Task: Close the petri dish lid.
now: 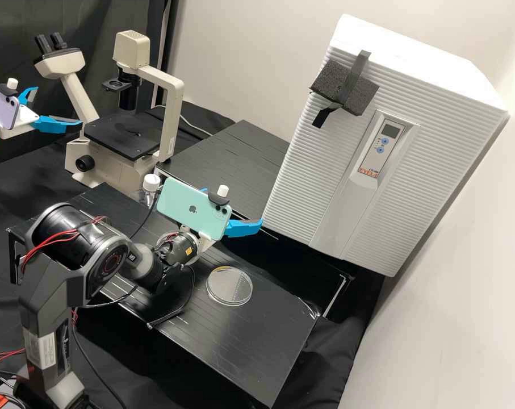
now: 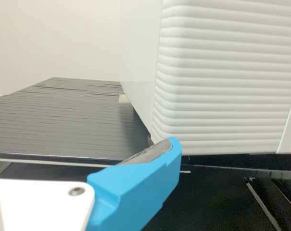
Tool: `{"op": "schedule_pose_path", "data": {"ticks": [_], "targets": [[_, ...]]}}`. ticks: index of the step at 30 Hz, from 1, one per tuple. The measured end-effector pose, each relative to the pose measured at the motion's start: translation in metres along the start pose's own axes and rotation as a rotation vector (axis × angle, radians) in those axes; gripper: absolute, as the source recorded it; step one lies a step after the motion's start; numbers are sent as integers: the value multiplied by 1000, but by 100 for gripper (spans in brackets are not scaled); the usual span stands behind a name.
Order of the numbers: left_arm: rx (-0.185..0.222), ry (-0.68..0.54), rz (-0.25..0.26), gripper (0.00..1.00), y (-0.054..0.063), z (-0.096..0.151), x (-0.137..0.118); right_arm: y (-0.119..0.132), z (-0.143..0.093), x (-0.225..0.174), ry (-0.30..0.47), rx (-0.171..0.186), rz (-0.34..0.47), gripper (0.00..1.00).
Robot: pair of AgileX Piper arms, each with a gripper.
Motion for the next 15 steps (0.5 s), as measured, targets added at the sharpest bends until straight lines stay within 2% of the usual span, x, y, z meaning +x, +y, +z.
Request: {"op": "schedule_pose_path", "data": {"ticks": [11,15], "targets": [[0,0,0,100,0,0,0,0,3,-4,-2,-5,-1,100],[0,0,0,100,0,0,0,9,9,-18,-12,-11,32,100]]}}
